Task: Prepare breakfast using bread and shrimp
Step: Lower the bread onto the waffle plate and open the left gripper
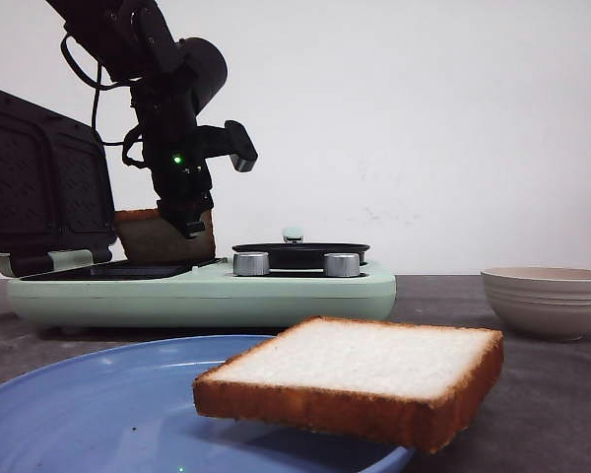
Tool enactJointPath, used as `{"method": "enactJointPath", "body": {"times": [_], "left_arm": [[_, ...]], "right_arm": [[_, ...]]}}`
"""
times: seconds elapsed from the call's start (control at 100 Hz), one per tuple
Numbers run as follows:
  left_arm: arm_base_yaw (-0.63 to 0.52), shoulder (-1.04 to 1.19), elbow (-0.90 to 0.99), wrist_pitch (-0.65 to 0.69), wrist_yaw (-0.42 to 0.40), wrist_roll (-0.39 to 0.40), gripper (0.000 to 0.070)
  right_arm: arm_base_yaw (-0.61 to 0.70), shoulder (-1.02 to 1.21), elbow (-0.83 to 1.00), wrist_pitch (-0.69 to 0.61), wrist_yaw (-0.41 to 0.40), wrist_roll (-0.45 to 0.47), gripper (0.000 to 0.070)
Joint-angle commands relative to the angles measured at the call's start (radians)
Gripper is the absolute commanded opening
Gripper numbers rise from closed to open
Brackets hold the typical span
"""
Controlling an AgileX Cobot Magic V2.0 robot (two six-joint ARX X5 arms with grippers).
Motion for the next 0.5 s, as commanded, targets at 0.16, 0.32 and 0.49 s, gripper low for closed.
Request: {"method": "enactJointPath", "body": {"times": [0.16,0.32,0.49], "left_arm": [[0.001,0.011,0.023,-0.036,-0.005,-0.074,0.0006],[0.008,0.007,0.023,-0.086,-0.006,-0.166,0.0354],[0.009,-0.015,0.023,-0.085,-0.004,-0.19,0.0648]], "right_arm": [[0.004,0.003,0.013,0.009,0.026,-0.015,0.0565],[0.004,0.003,0.013,0.009,0.026,-0.015,0.0565],[0.004,0.003,0.013,0.009,0.025,-0.014,0.0565]]}}
